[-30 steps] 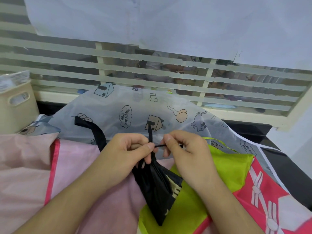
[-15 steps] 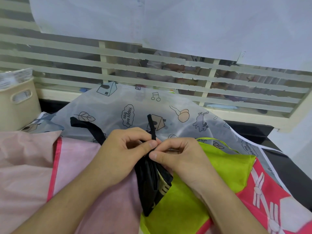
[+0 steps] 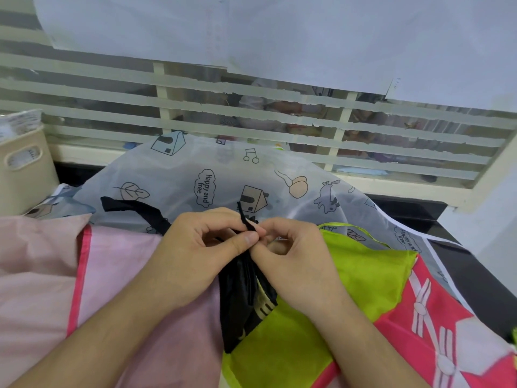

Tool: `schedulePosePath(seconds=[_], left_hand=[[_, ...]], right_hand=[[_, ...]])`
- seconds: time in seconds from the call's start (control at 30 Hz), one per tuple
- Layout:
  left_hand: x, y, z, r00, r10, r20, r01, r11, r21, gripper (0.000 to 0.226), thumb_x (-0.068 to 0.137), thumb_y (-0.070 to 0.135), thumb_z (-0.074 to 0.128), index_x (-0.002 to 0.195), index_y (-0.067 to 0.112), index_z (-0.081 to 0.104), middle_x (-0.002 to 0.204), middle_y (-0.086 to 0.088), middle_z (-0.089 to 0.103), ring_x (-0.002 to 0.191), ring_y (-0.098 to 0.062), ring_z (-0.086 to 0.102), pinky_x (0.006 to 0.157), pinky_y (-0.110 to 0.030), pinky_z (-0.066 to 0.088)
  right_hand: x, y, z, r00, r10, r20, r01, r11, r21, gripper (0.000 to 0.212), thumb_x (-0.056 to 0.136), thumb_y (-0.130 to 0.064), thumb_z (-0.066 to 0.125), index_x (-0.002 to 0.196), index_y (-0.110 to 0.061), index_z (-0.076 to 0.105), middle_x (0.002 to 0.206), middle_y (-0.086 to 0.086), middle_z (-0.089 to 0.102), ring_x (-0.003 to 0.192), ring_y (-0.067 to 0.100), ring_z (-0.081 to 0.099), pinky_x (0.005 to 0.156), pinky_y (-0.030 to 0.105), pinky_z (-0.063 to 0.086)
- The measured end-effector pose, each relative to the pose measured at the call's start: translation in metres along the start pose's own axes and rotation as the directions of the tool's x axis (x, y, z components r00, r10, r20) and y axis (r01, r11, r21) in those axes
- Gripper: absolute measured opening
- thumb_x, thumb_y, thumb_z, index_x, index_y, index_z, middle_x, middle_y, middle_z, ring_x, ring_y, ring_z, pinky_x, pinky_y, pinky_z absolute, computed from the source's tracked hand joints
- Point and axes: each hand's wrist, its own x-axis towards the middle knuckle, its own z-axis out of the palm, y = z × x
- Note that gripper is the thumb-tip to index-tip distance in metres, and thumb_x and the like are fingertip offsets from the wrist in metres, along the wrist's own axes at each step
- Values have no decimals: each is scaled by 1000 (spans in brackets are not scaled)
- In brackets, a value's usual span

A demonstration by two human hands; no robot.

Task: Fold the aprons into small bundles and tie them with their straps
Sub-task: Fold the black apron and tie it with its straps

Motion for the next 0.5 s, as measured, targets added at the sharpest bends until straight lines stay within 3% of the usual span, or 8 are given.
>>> schedulePosePath(seconds=[0.17,0.37,0.43,0.5], left_hand=[[0,1,3,996,-46,-72,46,999,1,17,91,3,74,95,17,82,88,-4,80,87,-29,76,86,-43,60],[2,0,3,992,-37,-117,40,999,22,15,91,2,74,94,15,81,90,0,81,89,-15,77,82,-22,58],[3,1,2,993,-40,-115,42,999,12,13,91,3,74,94,14,81,91,0,81,89,-13,77,82,-18,57],[3,1,0,993,-53,-105,52,999,-14,11,92,5,73,96,13,80,92,-2,81,90,-13,77,81,-18,56]], right_hand=[[1,3,2,998,-11,-61,6,997,-79,12,87,-11,70,79,-19,73,56,-11,56,48,2,45,50,17,37],[3,5,0,997,-35,-64,25,988,-155,17,89,-18,77,76,-23,67,61,-4,60,49,8,50,50,23,41],[4,2,-4,999,14,-42,-16,999,-42,16,89,-15,79,78,-17,68,62,5,60,50,21,58,49,35,50],[4,1,-8,995,98,33,-102,982,158,13,89,-8,80,81,-6,69,63,13,59,52,26,60,50,39,55]])
